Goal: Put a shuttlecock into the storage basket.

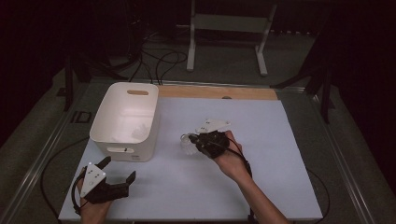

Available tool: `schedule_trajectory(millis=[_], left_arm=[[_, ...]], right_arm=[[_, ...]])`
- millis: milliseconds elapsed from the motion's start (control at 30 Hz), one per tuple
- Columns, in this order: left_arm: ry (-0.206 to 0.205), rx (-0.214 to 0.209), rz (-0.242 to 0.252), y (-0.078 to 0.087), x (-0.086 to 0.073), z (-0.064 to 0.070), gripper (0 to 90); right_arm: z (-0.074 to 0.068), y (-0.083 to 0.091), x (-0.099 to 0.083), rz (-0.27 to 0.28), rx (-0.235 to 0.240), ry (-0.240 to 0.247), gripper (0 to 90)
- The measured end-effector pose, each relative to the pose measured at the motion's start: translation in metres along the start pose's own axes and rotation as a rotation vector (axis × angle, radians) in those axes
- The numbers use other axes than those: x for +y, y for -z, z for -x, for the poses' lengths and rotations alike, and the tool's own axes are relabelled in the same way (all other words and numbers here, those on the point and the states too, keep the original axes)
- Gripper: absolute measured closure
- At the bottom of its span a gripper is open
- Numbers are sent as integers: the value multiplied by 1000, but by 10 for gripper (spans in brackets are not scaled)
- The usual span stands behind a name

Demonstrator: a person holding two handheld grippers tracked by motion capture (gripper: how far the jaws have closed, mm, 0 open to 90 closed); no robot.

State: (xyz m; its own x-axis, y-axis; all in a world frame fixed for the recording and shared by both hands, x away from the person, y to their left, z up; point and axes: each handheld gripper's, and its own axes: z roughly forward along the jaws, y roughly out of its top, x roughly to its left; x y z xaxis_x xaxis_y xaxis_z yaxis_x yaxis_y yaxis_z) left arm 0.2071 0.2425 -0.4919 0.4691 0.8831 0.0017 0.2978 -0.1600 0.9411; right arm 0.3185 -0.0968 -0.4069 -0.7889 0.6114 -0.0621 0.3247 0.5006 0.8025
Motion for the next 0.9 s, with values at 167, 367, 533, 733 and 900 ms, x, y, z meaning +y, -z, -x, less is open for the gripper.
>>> schedule_trajectory(millis=[167, 367, 533, 733, 900], left_arm=[[0, 1, 0, 0, 0, 0, 0], [-3, 0, 0, 0, 0, 0, 0], [-1, 0, 0, 0, 0, 0, 0], [-1, 1, 2, 0, 0, -1, 0], [0, 2, 1, 1, 0, -1, 0]], right_arm=[[1, 2, 4, 4, -3, 1, 880], [2, 3, 9, 10, -8, 6, 880], [2, 6, 13, 15, -10, 7, 880], [3, 7, 18, 28, -10, 8, 880], [3, 7, 20, 34, -11, 3, 880]])
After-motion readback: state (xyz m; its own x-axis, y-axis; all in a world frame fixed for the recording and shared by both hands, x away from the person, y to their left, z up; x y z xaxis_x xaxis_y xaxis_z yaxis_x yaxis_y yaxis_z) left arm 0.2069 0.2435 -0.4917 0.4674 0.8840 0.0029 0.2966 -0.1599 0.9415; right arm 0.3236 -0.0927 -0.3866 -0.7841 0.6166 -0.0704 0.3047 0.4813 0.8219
